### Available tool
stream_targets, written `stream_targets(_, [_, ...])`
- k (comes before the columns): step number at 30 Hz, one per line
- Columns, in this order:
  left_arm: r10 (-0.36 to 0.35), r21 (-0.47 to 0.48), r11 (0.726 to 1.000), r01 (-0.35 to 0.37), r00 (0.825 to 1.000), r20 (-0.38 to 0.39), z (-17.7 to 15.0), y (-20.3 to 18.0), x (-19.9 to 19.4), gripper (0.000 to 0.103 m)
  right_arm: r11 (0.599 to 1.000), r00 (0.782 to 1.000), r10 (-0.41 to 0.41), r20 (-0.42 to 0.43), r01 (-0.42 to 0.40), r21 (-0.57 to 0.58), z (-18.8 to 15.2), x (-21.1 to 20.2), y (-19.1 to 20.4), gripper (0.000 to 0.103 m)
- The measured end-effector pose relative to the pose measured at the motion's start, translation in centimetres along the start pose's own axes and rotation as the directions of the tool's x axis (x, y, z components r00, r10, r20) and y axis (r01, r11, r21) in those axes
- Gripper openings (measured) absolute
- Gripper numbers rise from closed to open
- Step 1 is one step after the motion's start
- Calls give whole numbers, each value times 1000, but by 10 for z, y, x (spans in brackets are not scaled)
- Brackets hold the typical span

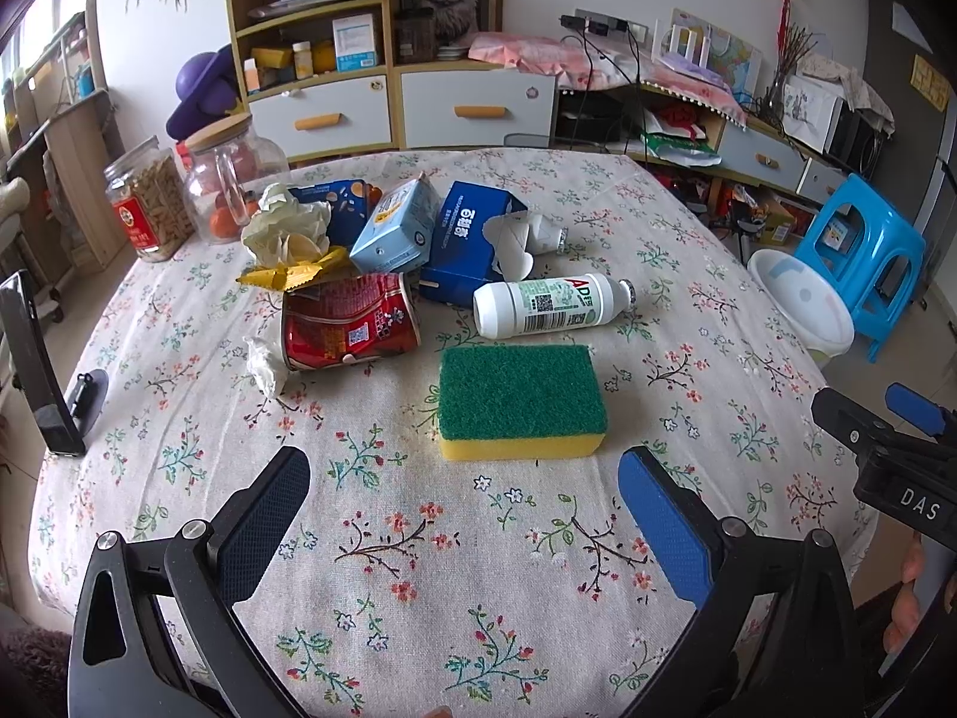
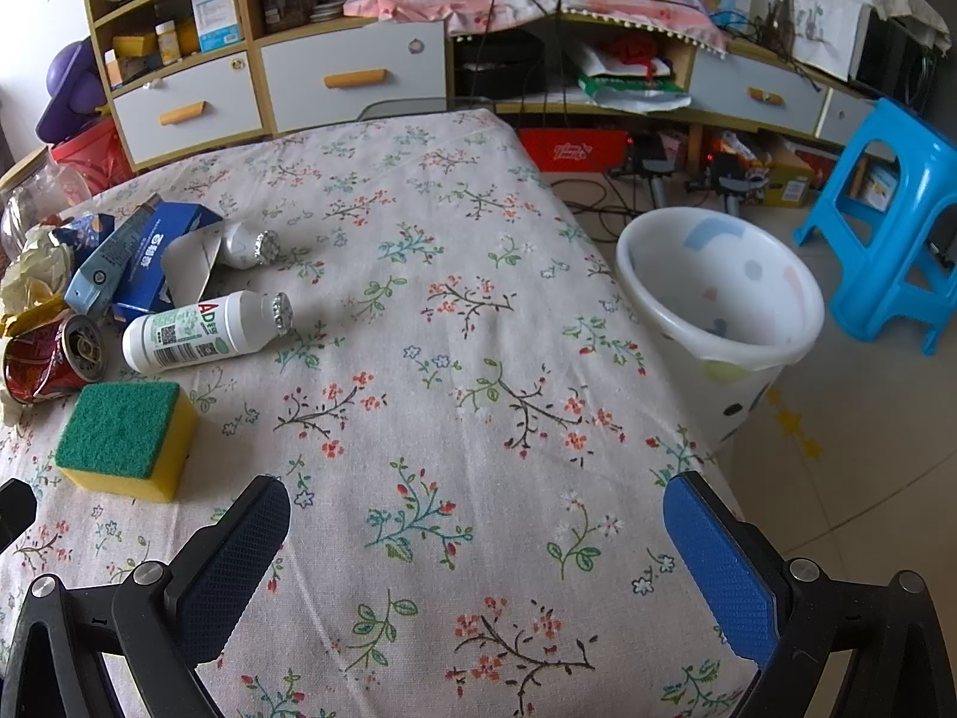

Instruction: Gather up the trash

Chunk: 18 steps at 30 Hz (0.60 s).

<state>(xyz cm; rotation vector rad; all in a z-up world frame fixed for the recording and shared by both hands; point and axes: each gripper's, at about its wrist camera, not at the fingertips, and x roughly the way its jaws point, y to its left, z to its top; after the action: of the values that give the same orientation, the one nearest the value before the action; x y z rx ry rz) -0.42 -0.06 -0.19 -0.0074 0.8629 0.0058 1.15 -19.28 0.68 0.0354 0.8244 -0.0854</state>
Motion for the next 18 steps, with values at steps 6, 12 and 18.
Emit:
stream_targets(6, [1, 0, 1000, -1, 1000, 0, 0, 0, 0, 103, 1000, 1000, 0, -1, 0, 0, 0, 0, 0, 103])
stream_targets(12, [-1, 0, 1000, 1, 1000, 2, 0, 0, 0, 103, 1000, 1000, -1, 2, 1, 1, 0, 0, 0, 103])
stream_targets(18, [-2, -1, 1000, 2, 1000, 1, -3, -2, 0, 103, 1000, 1000, 0, -5, 0, 3, 0, 1, 1, 103])
